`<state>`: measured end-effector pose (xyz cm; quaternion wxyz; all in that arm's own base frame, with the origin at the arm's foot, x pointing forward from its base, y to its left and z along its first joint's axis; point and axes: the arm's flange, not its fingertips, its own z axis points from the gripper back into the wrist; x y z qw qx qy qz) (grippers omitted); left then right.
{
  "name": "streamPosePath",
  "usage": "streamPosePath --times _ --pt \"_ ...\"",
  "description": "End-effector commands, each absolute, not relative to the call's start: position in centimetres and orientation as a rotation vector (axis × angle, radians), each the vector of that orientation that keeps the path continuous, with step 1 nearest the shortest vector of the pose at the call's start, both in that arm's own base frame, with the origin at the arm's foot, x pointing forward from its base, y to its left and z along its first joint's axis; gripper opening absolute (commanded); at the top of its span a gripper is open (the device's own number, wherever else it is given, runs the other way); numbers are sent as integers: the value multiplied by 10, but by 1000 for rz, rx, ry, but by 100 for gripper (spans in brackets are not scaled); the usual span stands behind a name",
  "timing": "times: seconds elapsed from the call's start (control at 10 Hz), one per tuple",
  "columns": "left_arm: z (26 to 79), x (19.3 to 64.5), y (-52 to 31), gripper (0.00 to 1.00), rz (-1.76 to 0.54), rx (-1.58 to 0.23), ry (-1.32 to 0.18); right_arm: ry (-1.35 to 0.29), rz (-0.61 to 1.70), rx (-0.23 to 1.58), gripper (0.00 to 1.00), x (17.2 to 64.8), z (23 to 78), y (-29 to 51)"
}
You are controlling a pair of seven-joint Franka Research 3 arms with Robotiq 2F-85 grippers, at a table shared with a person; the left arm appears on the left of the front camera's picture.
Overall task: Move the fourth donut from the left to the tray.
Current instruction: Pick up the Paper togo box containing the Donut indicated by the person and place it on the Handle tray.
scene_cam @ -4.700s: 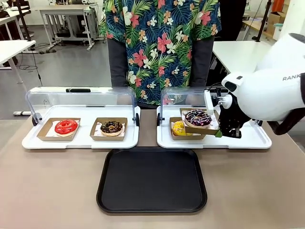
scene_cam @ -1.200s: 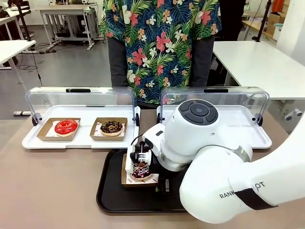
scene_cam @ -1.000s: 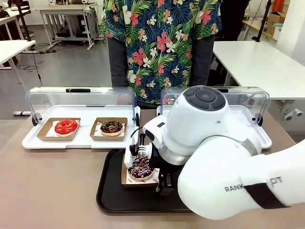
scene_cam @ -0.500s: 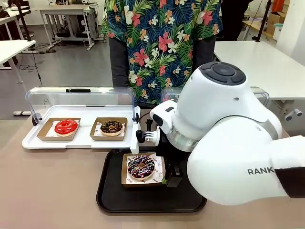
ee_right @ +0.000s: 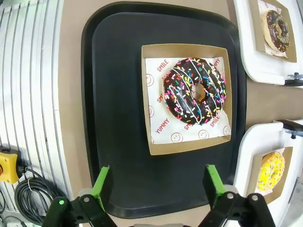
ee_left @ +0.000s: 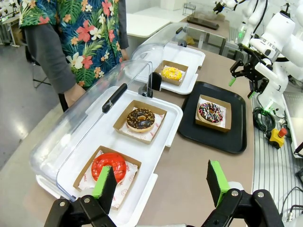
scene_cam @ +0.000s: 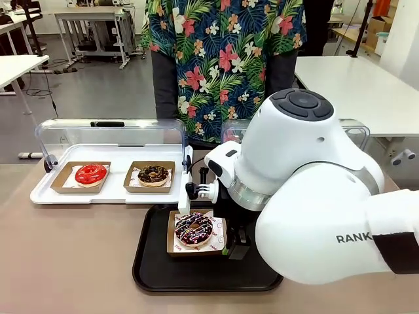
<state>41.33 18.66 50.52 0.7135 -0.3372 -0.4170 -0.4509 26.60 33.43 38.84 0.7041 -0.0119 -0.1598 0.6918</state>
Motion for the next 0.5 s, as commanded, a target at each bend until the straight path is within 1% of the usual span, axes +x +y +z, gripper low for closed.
streamPosePath --times 0.0,0.4 --pt "506 412 186 100 -1013 -751 -924 -372 1535 -29 100 266 389 337" --pt "506 412 186 100 -1013 -751 -924 -372 1535 -29 100 266 389 337"
